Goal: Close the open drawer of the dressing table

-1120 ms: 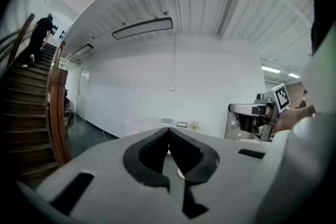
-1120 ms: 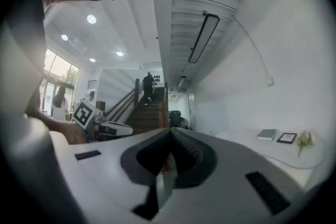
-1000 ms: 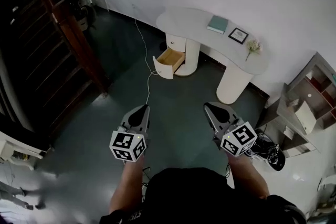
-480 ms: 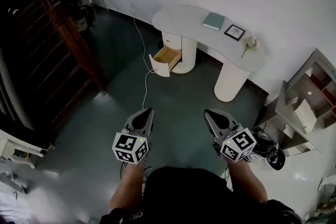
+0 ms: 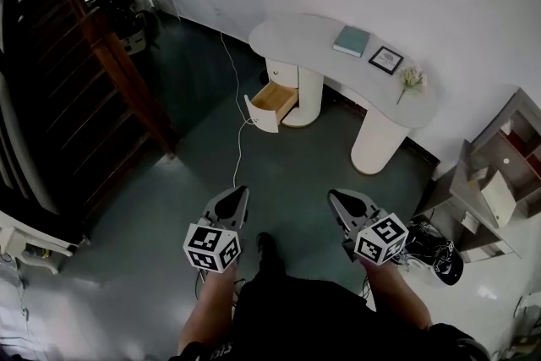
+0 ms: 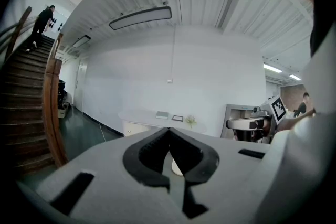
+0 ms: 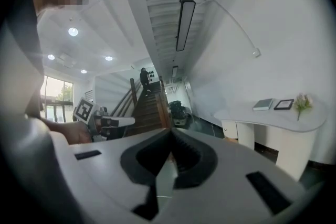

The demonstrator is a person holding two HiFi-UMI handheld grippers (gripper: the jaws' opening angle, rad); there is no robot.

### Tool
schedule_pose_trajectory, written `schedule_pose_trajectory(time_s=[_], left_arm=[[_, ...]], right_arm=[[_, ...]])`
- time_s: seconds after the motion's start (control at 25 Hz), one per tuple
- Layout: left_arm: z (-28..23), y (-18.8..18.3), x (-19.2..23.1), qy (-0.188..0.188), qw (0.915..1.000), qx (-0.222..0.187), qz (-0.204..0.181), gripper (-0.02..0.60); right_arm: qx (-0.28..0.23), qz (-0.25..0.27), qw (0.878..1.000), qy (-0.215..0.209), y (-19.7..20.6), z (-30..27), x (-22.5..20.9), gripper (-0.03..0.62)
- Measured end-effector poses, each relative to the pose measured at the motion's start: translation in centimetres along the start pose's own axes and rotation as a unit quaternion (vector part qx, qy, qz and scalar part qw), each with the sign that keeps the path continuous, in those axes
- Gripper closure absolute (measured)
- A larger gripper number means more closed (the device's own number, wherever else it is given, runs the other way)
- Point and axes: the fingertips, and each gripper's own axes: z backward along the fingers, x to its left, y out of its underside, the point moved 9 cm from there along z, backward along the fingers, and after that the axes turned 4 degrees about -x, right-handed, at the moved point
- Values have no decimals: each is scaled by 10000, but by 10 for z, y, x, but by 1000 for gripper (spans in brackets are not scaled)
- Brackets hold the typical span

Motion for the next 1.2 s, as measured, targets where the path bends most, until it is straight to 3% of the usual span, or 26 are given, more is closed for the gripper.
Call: schedule_pose_trajectory(time_s=[0.32, 0.52, 0.68, 0.84, 1.0, 1.2], left_arm=[[-66, 4, 121, -122, 9993, 88, 340, 580], [-102, -20, 205, 27, 9998, 98, 187, 580], [-116, -26, 263, -117, 9996, 200, 131, 580], [-125, -16, 294, -311, 9985, 288, 359, 580], [-156, -5, 311, -254, 9974, 463, 496, 580], [-208, -12, 332, -183, 9974, 576, 398, 580]], right_arm=[[428, 185, 9989, -23, -7, -125, -32, 589], [556, 361, 9978, -32, -21, -219, -46, 589], [519, 417, 9977, -161, -26, -278, -51, 589], [586, 190, 9980, -173, -21, -311, -64, 589], [613, 69, 9979, -190, -14, -343, -91, 589], [552, -167, 9980, -242, -12, -393, -142, 589]])
